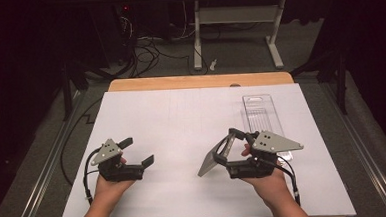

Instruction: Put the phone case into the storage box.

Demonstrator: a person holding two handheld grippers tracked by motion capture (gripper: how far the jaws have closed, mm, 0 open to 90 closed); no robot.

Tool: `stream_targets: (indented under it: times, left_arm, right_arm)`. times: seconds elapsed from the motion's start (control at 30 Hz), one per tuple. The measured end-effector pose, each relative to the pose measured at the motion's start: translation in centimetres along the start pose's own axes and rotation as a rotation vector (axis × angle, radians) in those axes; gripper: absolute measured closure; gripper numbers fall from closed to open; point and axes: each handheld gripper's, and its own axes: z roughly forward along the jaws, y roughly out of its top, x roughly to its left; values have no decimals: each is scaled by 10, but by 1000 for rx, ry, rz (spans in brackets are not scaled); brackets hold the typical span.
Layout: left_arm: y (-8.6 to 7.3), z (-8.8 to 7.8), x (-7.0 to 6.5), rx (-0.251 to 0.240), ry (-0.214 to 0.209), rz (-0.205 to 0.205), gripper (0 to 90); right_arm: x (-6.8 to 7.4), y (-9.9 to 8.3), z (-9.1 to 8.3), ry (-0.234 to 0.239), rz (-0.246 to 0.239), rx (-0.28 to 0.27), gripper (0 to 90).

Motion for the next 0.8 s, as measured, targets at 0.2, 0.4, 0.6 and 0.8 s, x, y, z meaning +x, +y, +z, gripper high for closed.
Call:
stream_targets:
  times: [0.2, 0.4, 0.6, 0.8]
  left_arm:
    - [-2, -2, 3, -3, 24, 4, 5]
    - [-4, -3, 3, -10, 44, 11, 5]
    - [-4, -4, 4, -16, 45, 10, 6]
    - [-4, -3, 2, -8, 39, 21, 6]
  right_arm:
    - [-4, 1, -5, -60, -12, -7, 137]
    - [-9, 1, -11, -122, -27, -20, 137]
    - [-15, 1, -17, -178, -31, -32, 137]
    - [-20, 2, -23, -224, -34, -44, 137]
